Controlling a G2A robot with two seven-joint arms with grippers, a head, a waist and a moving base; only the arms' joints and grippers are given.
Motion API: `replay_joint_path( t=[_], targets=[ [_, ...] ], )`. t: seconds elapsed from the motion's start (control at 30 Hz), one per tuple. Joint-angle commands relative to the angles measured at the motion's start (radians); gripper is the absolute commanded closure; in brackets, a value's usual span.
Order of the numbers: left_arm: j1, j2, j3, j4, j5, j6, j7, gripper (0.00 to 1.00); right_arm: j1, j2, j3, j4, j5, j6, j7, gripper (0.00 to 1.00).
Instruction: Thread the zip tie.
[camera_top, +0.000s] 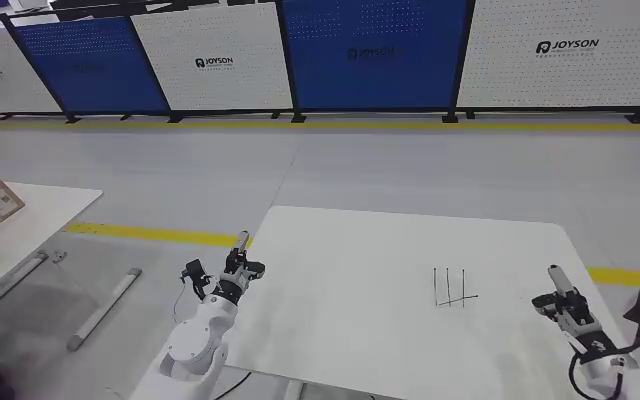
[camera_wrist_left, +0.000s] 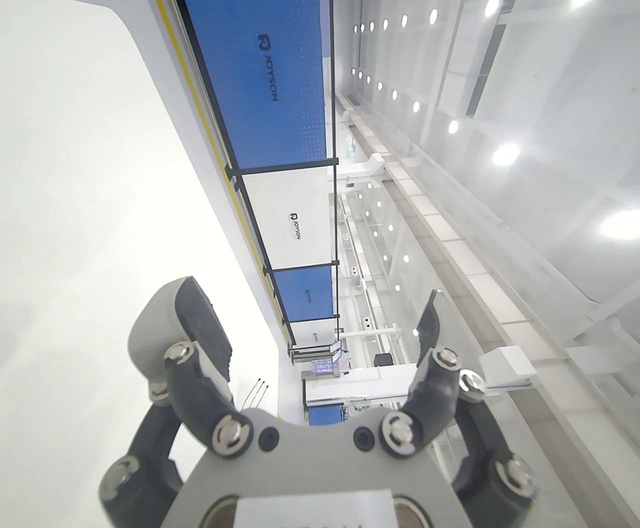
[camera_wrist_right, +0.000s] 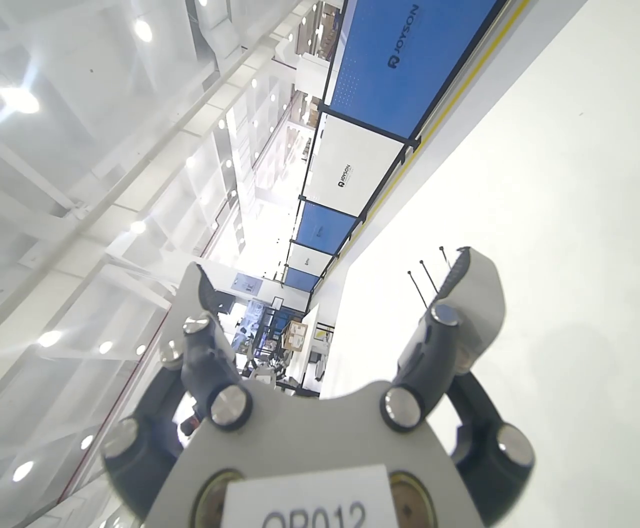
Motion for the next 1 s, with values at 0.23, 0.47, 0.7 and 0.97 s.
replay_joint_path(
  t=[0.23, 0.47, 0.7, 0.97],
  targets=[
    [0.0, 0.0, 0.0, 0.0, 0.0, 0.0, 0.0, 0.0, 0.0, 0.0, 0.0, 0.0, 0.0, 0.0, 0.0, 0.0],
    [0.0, 0.0, 0.0, 0.0, 0.0, 0.0, 0.0, 0.0, 0.142, 0.027, 0.041, 0.12, 0.122, 0.089, 0.425, 0.0],
    [0.0, 0.0, 0.0, 0.0, 0.0, 0.0, 0.0, 0.0, 0.292, 0.048, -0.01, 0.206, 0.022, 0.167, 0.609, 0.0],
    [0.0, 0.0, 0.0, 0.0, 0.0, 0.0, 0.0, 0.0, 0.359, 0.052, -0.079, 0.27, -0.057, 0.206, 0.644, 0.0]
  ],
)
